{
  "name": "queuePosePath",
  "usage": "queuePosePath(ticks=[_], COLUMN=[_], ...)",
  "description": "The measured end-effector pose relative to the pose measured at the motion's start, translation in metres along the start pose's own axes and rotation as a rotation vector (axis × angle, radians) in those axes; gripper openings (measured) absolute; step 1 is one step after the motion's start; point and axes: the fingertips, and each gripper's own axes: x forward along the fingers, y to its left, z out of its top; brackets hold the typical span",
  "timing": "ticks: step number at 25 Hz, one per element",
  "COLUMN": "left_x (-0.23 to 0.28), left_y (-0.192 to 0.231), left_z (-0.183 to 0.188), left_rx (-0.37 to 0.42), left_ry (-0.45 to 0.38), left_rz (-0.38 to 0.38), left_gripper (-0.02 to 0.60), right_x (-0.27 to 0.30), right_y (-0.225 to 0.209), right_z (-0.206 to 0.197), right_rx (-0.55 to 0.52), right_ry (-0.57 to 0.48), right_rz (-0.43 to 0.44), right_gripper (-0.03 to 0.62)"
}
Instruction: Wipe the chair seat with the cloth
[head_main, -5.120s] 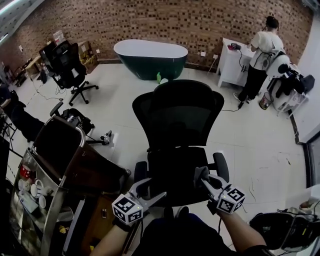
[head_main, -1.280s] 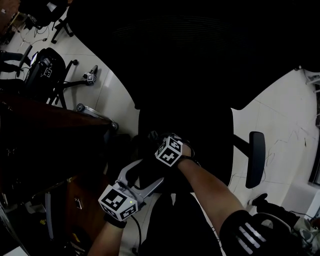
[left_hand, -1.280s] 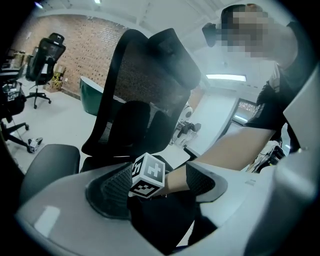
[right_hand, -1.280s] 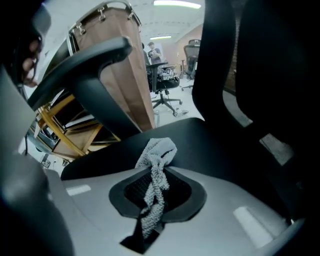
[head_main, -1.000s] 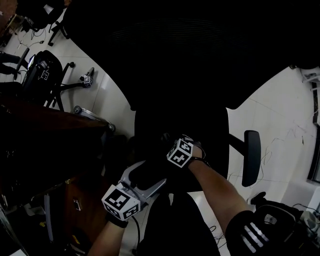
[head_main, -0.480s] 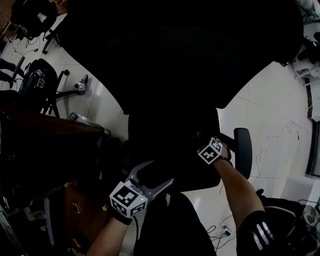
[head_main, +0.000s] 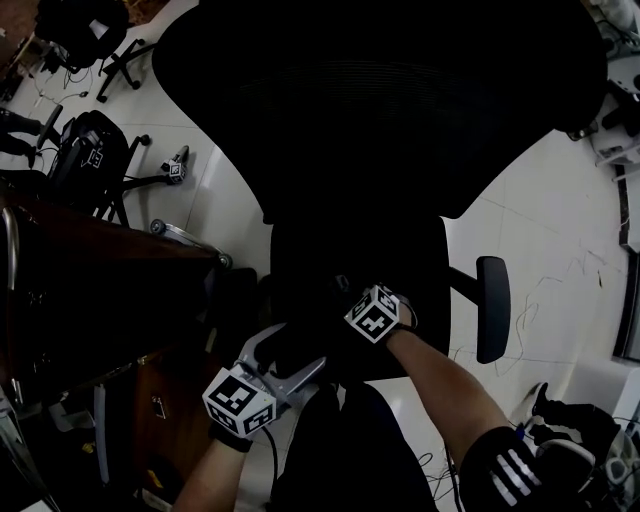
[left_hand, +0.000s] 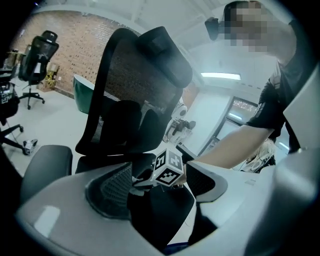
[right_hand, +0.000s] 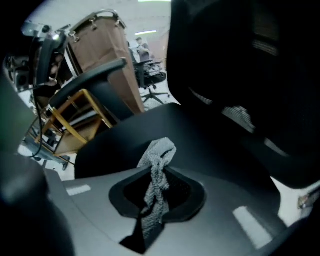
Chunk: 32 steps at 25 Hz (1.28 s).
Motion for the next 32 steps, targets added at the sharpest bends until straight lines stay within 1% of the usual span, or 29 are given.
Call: queuePosePath(ticks=[3, 6, 9, 12, 15, 17, 23, 27, 29, 32], left_x=[-0.016, -0.027, -0.031, -0.030, -0.024, -0.018, 0.006, 0.023, 0.029, 0.034], left_y=[0.007, 0.009, 0.009, 0.005, -0.002, -0.007, -0.024, -0.035, -0.038, -0.042], left_z=[-0.004, -0.013, -0.021, -0.026, -0.027, -0.031, -0.033, -0.036, -0.036, -0.037], left_rx=[-0.010, -0.015, -0.022, -0.028, -0.030, -0.030, -0.015, -0.007, -0.003, 0.002], left_ry=[0.001, 0.005, 0.005, 0.008, 0.018, 0.018, 0.046, 0.071, 0.076, 0.085], left_rz=[0.034, 0.052, 0.056, 0.045, 0.027, 0.006, -0.054, -0.092, -0.106, -0.115], left_gripper=[0.364, 0.364, 0.364, 0.364, 0.364, 0.364, 0.364, 0.364, 0.364, 0.364], right_x=[0.024, 0.044, 0.058, 0.066, 0.059, 0.050, 0.012, -0.022, -0.035, -0.046], right_y=[0.052, 0.089, 0.104, 0.109, 0.103, 0.092, 0.032, -0.004, -0.018, -0.030], right_z=[0.036, 0.051, 0.048, 0.025, -0.003, -0.024, -0.101, -0.146, -0.163, -0.175], right_rx=[-0.056, -0.131, -0.164, -0.169, -0.188, -0.186, -0.120, -0.082, -0.051, 0.001], right_ry=[-0.028, -0.022, 0.000, 0.029, 0.050, 0.076, 0.160, 0.218, 0.234, 0.236], right_rz=[0.078, 0.130, 0.147, 0.149, 0.145, 0.130, 0.041, -0.023, -0.048, -0.064], right_gripper=[0.044, 0.044, 0.044, 0.044, 0.044, 0.044, 0.044, 0.044, 0.044, 0.044])
